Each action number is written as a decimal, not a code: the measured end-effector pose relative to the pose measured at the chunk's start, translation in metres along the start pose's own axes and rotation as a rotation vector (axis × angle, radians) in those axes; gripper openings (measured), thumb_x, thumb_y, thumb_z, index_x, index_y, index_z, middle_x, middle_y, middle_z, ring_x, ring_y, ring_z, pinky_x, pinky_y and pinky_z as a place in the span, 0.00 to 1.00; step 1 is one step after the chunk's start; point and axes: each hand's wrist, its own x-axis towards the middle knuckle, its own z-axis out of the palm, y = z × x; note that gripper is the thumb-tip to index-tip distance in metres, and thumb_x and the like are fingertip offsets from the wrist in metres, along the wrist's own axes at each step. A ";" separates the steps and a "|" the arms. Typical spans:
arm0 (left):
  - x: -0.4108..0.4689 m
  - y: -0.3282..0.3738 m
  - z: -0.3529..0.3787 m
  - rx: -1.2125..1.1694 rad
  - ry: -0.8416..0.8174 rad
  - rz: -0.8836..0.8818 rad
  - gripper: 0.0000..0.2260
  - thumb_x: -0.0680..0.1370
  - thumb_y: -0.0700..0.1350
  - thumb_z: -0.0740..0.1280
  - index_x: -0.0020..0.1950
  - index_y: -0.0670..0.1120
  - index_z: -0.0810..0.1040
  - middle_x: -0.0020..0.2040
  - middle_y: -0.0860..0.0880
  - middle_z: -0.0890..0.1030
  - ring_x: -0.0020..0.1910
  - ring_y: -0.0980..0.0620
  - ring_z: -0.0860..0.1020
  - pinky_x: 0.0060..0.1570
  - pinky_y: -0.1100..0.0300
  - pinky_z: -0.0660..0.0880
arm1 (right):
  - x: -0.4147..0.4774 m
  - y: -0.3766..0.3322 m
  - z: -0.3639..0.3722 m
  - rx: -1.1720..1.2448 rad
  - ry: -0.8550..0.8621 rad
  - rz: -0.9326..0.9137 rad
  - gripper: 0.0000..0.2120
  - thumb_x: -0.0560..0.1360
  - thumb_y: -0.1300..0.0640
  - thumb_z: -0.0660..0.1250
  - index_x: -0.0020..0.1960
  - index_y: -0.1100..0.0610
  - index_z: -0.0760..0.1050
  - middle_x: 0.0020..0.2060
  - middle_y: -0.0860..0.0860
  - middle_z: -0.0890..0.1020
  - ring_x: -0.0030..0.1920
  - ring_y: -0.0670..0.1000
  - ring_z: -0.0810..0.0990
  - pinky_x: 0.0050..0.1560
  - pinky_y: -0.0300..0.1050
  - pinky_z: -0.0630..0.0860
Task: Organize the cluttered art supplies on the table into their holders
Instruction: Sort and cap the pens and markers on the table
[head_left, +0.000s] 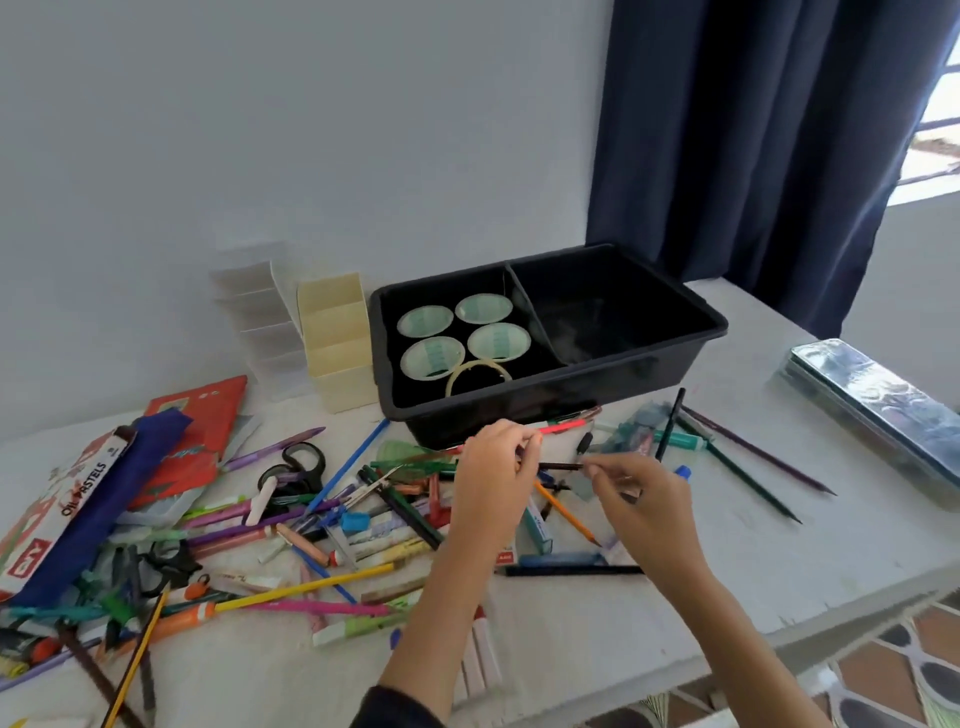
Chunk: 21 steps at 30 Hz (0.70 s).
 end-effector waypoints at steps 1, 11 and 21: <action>0.008 0.001 0.006 0.024 -0.001 0.017 0.09 0.79 0.44 0.63 0.50 0.44 0.81 0.46 0.50 0.81 0.46 0.53 0.77 0.49 0.54 0.75 | 0.004 0.003 -0.003 -0.011 0.004 0.017 0.08 0.74 0.63 0.68 0.49 0.54 0.83 0.42 0.46 0.83 0.43 0.44 0.79 0.45 0.34 0.75; 0.047 0.001 0.046 0.525 -0.265 0.044 0.11 0.81 0.41 0.55 0.59 0.44 0.74 0.57 0.47 0.76 0.56 0.49 0.75 0.55 0.57 0.67 | 0.005 0.029 -0.019 -0.058 0.038 0.059 0.10 0.73 0.64 0.68 0.48 0.51 0.82 0.41 0.43 0.81 0.42 0.42 0.78 0.43 0.31 0.74; 0.043 0.000 0.058 0.625 -0.298 0.021 0.13 0.77 0.35 0.61 0.60 0.44 0.72 0.60 0.46 0.71 0.60 0.47 0.69 0.58 0.55 0.65 | 0.001 0.043 -0.035 -0.065 0.087 0.096 0.11 0.73 0.64 0.68 0.48 0.49 0.82 0.40 0.45 0.82 0.41 0.42 0.78 0.43 0.35 0.74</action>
